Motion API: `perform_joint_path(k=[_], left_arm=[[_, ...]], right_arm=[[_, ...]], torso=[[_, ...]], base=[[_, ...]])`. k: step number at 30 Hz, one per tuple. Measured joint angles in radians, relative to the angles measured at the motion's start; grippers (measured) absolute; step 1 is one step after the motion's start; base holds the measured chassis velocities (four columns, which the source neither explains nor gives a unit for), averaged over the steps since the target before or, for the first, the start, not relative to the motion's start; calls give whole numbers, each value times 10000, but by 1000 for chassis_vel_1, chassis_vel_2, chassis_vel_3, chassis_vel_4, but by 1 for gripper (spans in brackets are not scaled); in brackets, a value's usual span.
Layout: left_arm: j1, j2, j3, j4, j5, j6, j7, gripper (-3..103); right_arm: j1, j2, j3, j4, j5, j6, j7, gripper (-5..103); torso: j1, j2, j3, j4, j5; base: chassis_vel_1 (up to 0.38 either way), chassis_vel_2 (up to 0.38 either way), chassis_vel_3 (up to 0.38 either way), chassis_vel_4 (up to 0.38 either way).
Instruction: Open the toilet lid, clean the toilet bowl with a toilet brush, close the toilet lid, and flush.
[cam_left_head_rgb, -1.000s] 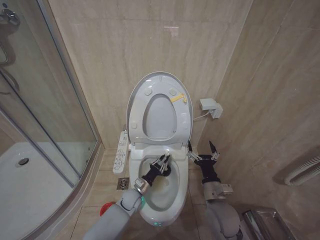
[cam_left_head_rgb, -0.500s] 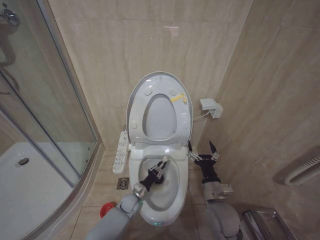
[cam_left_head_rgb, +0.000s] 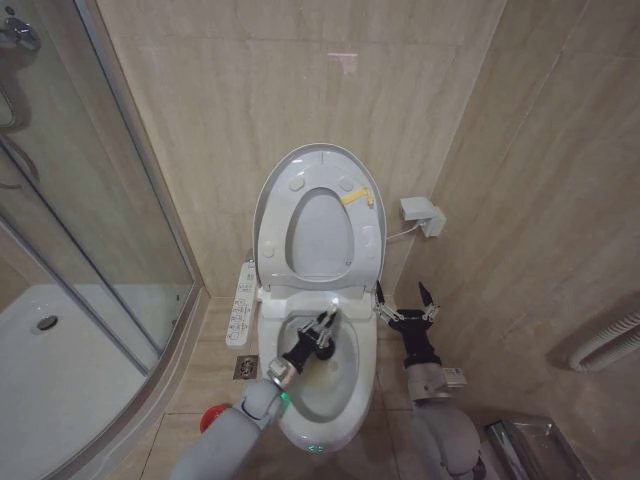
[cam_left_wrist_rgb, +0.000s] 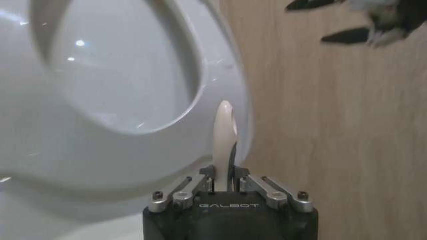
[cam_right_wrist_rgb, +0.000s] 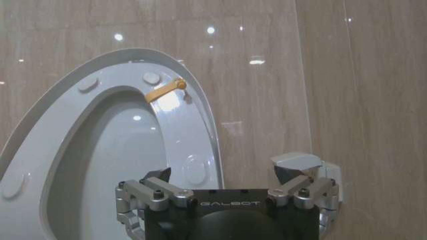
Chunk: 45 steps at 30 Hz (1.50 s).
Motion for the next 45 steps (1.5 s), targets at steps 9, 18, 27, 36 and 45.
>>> perform_joint_path(k=[9, 18, 27, 36, 45], left_arm=[[110, -147, 325, 312, -659, 45, 101, 18], [-269, 58, -49, 1615, -858, -354, 363, 18], [-201, -225, 53, 909, -582, -365, 290, 18], [-205, -803, 334, 670, -567, -261, 363, 18], [-661, -465, -129, 2335, -597, -755, 706, 18]], right_arm=[[0, 0, 0, 1, 0, 0, 0, 100], [0, 0, 0, 1, 0, 0, 0, 100], [0, 0, 0, 1, 0, 0, 0, 100], [0, 0, 0, 1, 0, 0, 0, 100], [0, 0, 0, 1, 0, 0, 0, 100]], torso=[[0, 0, -1, 3, 0], [0, 0, -1, 2, 0], [0, -1, 0, 0, 0], [0, 0, 0, -1, 0], [-1, 2, -2, 4, 2]], base=[[0, 0, 0, 0], [0, 0, 0, 0], [0, 0, 0, 0], [0, 0, 0, 0], [0, 0, 0, 0]])
